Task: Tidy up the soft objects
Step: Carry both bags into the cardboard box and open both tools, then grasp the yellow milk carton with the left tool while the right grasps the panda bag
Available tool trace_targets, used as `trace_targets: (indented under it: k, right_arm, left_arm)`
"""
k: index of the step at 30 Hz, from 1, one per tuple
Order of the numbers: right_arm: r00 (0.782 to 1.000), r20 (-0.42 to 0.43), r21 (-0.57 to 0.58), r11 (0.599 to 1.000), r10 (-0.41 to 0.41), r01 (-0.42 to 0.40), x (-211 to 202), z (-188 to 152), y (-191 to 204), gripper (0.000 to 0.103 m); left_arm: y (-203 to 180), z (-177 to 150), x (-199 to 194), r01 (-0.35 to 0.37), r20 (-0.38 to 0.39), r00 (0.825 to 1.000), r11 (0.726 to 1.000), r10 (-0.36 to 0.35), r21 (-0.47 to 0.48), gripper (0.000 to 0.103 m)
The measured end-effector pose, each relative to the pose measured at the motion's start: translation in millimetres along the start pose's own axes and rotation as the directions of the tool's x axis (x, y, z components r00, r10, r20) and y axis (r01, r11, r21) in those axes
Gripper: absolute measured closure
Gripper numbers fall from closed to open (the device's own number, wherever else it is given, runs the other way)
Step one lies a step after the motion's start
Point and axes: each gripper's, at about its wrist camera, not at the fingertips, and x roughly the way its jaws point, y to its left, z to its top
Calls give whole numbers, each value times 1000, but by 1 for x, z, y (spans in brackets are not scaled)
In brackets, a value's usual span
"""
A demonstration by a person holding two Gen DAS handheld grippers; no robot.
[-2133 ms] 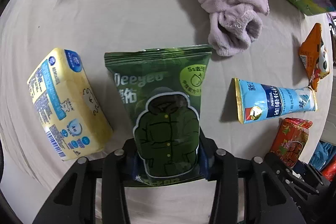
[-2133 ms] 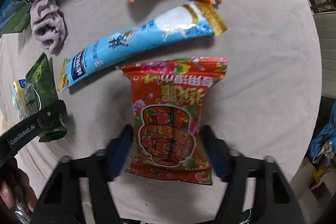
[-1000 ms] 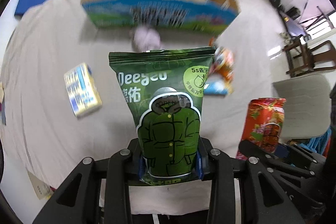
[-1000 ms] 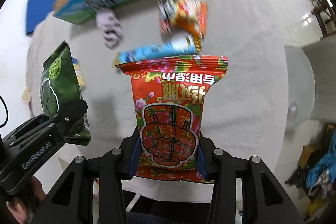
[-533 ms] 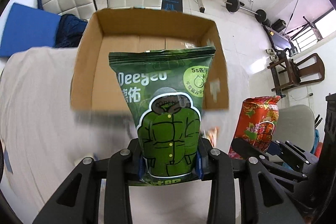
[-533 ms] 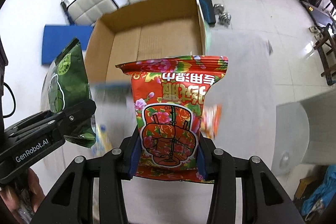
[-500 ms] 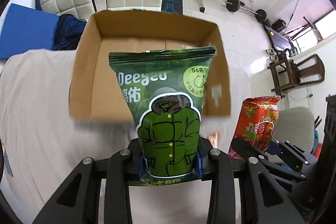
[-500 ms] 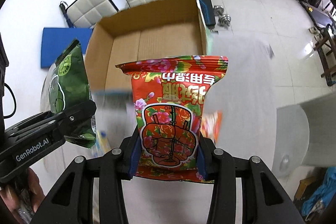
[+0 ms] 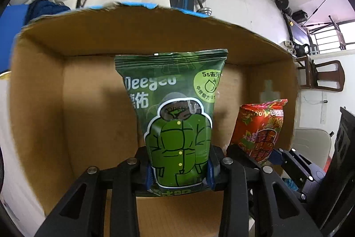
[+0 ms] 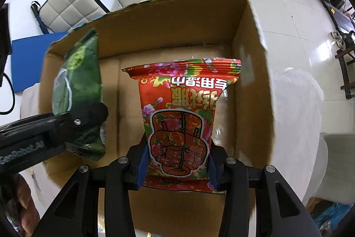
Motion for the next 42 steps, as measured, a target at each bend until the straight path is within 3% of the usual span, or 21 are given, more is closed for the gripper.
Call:
trace_targets:
  k: [6, 10, 14, 19, 22, 23, 26, 30, 35, 38, 42]
  right_arm:
    - [999, 1, -1, 999, -43, 43, 26, 25, 2, 57]
    - [999, 10, -12, 999, -46, 46, 33, 28, 3, 56]
    - [999, 20, -14, 999, -50, 51, 31, 24, 5, 43]
    - [997, 24, -30, 997, -75, 75, 17, 15, 18, 42]
    - [995, 24, -46, 994, -95, 96, 20, 12, 18, 40]
    - [995, 24, -49, 994, -97, 98, 18, 11, 20, 37]
    - [993, 41, -60, 992, -111, 113, 5, -2, 23, 10]
    - [990, 77, -71, 990, -120, 125, -14, -15, 31, 0]
    - [987, 95, -47, 990, -128, 133, -36, -37, 36, 0]
    - [983, 120, -33, 989, -140, 145, -47, -52, 31, 0]
    - [972, 173, -21, 986, -159, 165, -70, -82, 37, 0]
  left_arm:
    - [-1, 6, 12, 8, -24, 1000, 1000, -8, 13, 70]
    - [-2, 1, 10, -33, -5, 999, 999, 34, 11, 66]
    - [-7, -7, 4, -72, 2, 997, 997, 72, 35, 51]
    - [-5, -20, -8, -122, 35, 992, 991, 120, 61, 33]
    - [-8, -28, -18, -149, 60, 988, 987, 145, 65, 17]
    - [-9, -35, -23, -157, 71, 986, 986, 152, 65, 13]
    - [-3, -45, -30, -164, 95, 983, 984, 158, 62, 8]
    - [-1, -63, -47, -192, 153, 972, 980, 181, 60, 2]
    - [7, -85, -70, -203, 213, 959, 978, 189, 48, 2]
    - [7, -103, -85, -220, 256, 945, 974, 202, 45, 2]
    - [1, -130, -106, -271, 325, 913, 962, 247, 29, 2]
